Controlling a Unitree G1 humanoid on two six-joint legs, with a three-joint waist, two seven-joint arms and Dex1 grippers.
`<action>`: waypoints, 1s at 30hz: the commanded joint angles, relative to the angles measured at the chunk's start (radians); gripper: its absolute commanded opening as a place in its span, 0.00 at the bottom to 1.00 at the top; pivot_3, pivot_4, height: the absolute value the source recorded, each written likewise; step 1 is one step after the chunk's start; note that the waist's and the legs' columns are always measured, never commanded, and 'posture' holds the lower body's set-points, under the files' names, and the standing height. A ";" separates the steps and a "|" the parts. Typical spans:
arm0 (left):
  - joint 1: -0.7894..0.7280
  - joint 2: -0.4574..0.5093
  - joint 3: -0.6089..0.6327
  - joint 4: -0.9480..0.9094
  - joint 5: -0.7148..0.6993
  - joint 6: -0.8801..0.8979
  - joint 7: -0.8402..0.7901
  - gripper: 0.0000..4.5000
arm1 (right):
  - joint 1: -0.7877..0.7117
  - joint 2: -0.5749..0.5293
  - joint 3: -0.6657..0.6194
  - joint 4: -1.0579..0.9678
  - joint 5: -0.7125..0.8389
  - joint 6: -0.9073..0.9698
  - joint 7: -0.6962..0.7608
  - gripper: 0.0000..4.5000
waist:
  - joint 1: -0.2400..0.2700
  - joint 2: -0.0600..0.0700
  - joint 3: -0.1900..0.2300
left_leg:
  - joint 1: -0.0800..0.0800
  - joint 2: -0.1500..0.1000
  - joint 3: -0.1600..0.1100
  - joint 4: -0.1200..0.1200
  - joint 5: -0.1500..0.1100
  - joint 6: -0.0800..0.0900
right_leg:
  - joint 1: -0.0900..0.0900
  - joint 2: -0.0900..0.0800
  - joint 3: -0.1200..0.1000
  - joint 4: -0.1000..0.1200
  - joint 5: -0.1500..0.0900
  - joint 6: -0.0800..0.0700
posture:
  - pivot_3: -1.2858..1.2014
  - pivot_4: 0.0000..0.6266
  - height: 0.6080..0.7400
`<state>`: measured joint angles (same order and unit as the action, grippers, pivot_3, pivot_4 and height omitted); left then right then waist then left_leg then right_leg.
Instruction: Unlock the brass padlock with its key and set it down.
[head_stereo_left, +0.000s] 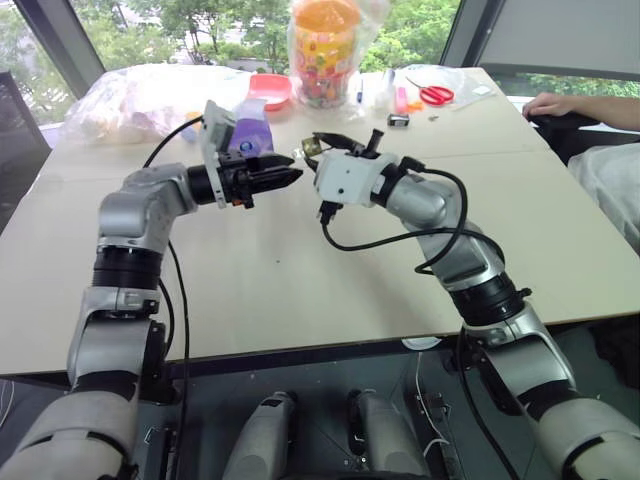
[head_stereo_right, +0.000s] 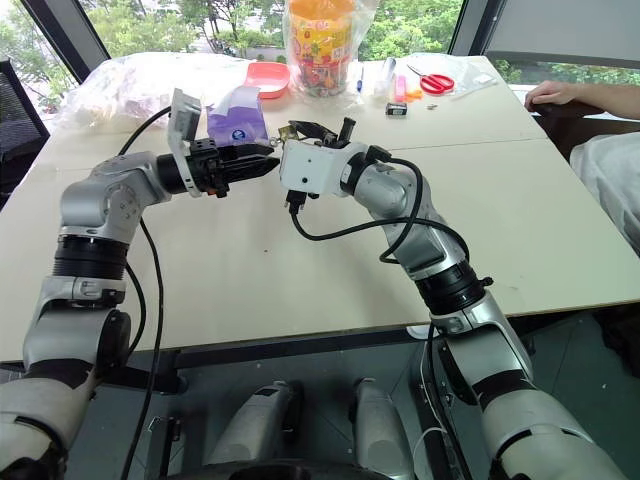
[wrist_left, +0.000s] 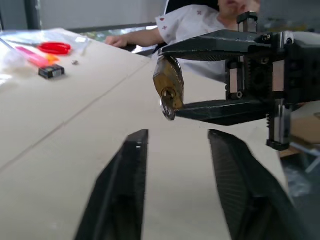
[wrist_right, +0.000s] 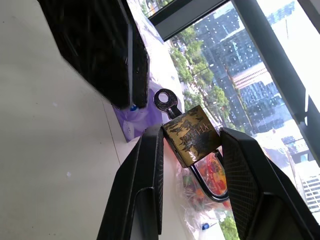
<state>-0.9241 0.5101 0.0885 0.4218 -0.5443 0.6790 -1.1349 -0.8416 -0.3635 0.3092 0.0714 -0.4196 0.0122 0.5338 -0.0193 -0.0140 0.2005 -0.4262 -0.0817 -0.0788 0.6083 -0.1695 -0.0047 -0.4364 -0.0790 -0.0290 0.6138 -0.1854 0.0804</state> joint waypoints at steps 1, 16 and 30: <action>-0.055 -0.009 0.077 0.009 -0.055 0.027 0.044 0.48 | -0.026 0.008 -0.017 -0.055 0.001 -0.012 -0.020 0.24 | 0.001 0.000 0.000 | 0.000 0.000 0.000 0.000 0.000 0.000 | 0.000 0.000 0.000 0.000 0.000 0.000 | 0.52 0.24 1.00; -0.104 -0.092 0.061 0.109 -0.024 -0.042 0.056 0.48 | -0.023 0.019 -0.012 -0.077 -0.004 0.000 -0.023 0.24 | 0.005 0.000 0.000 | 0.000 0.000 0.000 0.000 0.000 0.000 | 0.001 -0.001 0.000 0.000 0.000 -0.001 | 0.52 0.24 1.00; -0.108 -0.104 0.055 0.117 -0.027 -0.048 0.047 0.00 | -0.016 0.027 -0.007 -0.093 -0.008 0.017 -0.022 0.24 | 0.005 0.000 0.000 | 0.000 0.000 0.000 0.000 0.000 0.000 | 0.001 -0.001 0.000 0.000 0.000 -0.001 | 0.52 0.24 1.00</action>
<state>-1.0133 0.3953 0.1350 0.5589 -0.5787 0.6449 -1.0881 -0.8417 -0.3461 0.3095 0.0391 -0.4330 0.0385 0.5188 -0.0148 -0.0140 0.2005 -0.4262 -0.0820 -0.0790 0.6088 -0.1695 -0.0048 -0.4358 -0.0795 -0.0290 0.6135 -0.1851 0.0796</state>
